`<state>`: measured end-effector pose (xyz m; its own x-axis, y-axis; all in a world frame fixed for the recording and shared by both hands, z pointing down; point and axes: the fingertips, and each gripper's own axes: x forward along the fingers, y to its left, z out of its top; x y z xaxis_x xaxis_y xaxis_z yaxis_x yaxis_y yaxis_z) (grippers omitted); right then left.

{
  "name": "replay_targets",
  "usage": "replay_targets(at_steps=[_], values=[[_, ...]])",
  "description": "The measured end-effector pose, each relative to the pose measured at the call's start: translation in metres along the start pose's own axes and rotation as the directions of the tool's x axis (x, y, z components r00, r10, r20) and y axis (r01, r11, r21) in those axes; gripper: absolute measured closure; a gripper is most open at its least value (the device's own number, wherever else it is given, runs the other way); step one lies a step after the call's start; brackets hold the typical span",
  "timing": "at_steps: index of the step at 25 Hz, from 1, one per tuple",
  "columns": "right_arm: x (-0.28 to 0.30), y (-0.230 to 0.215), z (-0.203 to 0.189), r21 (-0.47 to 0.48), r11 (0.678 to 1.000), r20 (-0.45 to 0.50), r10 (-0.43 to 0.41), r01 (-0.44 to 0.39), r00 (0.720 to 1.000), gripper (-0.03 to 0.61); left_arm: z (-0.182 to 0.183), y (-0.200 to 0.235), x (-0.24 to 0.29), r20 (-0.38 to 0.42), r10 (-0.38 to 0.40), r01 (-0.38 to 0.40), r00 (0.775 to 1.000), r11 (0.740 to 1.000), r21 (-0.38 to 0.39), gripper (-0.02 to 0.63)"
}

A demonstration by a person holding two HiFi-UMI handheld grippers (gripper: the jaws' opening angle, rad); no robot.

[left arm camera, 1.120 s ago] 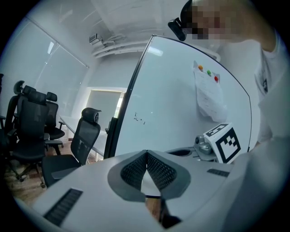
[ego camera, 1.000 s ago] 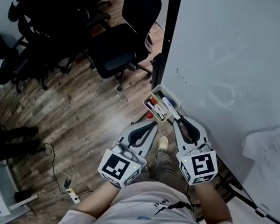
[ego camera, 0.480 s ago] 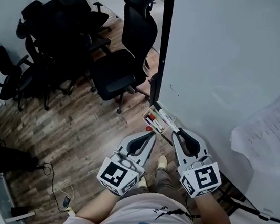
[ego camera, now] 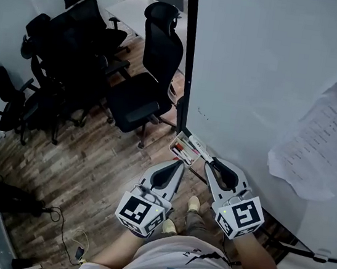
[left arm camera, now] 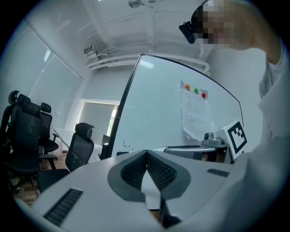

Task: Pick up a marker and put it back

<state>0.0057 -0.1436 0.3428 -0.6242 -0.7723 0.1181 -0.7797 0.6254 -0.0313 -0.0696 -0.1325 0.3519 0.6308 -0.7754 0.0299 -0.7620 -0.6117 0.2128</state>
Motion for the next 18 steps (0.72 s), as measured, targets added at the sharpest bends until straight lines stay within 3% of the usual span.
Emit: replay_targets(at_steps=[18], values=[[-0.0059, -0.0002, 0.0065, -0.014, 1.0, -0.008, -0.007, 0.007, 1.0, 0.506, 0.0089, -0.0042, -0.0018, 0.012, 0.012, -0.012, 1.0, 1.0, 0.005, 0.603]])
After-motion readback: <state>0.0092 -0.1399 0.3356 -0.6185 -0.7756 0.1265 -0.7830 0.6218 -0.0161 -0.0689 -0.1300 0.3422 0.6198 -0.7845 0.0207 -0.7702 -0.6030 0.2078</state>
